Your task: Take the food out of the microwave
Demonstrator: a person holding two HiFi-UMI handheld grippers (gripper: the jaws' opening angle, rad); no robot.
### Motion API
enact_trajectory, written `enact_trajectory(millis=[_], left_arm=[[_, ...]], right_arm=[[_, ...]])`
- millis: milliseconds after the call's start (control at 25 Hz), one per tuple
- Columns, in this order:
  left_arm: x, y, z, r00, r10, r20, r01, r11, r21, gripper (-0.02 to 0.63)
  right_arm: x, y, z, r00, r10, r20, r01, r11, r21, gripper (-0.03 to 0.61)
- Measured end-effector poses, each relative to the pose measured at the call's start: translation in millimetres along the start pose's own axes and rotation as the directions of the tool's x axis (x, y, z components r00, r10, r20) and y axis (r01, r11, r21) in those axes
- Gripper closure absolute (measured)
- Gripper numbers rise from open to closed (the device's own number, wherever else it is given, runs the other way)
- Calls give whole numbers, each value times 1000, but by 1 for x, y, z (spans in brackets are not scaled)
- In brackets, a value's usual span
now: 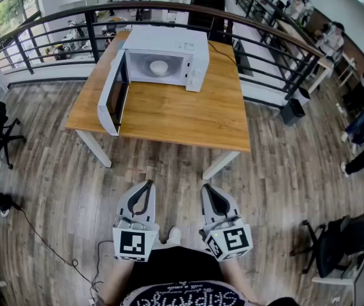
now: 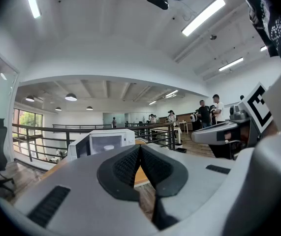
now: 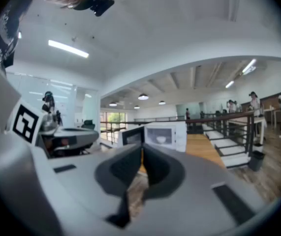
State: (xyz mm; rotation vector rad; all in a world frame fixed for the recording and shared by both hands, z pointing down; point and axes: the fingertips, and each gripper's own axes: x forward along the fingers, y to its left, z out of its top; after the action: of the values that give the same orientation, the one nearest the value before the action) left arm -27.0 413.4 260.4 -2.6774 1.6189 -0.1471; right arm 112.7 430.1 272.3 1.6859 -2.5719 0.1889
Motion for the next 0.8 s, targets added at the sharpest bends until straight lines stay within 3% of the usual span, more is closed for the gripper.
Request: enact_trajectory(millis=[160,400,800], left_arm=[[13,4,3,1000,6,24,-7,999,45,581],[19,22,8,996,67,53,-67,998,-16,581],[20,10,11,996,77,50,-76,997,-25,581]], right_arm=[[2,-14,-1,1000,-16,9,16,1000,13,544],[5,-30,3,999,-30,28,29,999,16,545],[0,-32,10,998,12,57,-11,1000,-8,543]])
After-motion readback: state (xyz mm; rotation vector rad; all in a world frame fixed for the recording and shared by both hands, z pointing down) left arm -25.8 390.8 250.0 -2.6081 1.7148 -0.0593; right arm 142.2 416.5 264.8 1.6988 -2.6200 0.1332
